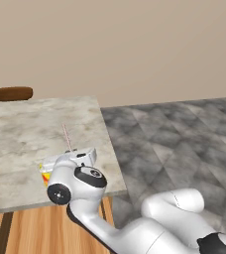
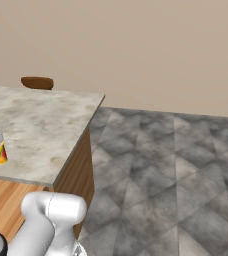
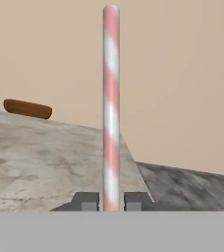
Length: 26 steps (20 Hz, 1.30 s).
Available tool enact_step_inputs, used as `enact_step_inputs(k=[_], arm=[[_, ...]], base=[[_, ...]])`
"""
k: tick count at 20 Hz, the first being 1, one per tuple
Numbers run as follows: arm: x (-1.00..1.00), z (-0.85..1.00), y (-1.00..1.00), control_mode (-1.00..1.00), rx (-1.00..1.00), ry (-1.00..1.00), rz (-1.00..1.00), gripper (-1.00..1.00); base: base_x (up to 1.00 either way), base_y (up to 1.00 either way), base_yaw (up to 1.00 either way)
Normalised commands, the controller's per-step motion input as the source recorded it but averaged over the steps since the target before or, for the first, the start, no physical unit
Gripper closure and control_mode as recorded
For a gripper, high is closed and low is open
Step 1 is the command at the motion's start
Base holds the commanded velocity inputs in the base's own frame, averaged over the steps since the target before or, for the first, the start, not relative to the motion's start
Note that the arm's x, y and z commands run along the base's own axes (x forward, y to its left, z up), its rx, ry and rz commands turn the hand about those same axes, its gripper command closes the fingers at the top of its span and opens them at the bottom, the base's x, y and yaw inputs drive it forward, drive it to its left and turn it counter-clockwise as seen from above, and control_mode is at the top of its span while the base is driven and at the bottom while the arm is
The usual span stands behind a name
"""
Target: Pick up the straw from the left drawer and put it inside the smoothie cup.
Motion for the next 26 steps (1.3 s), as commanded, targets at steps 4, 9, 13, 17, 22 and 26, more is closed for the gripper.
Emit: enact_step_inputs(k=[4, 9, 13, 17, 22, 26], arm=[[0.00, 0.21, 0.01, -1.00, 0.00, -0.04, 0.00, 1.00], [0.00, 0.05, 0.08, -1.00, 0.00, -0.04, 0.00, 1.00], [0.09, 0.00, 0.18, -1.00, 0.00, 0.00, 0.00, 1.00], [0.23, -0.02, 0.20, -1.00, 0.00, 0.00, 0.00, 1.00], [0.20, -0.14, 0.21, -1.00, 0.00, 0.00, 0.00, 1.00], [0.00, -0.26, 0.21, -1.00, 0.00, 0.00, 0.01, 1.00]], base=[[0.00, 0.00, 0.00], [0.00, 0.00, 0.00], [0.00, 0.00, 0.00], [0.00, 0.00, 0.00], [0.00, 0.00, 0.00], [0.00, 0.00, 0.00]])
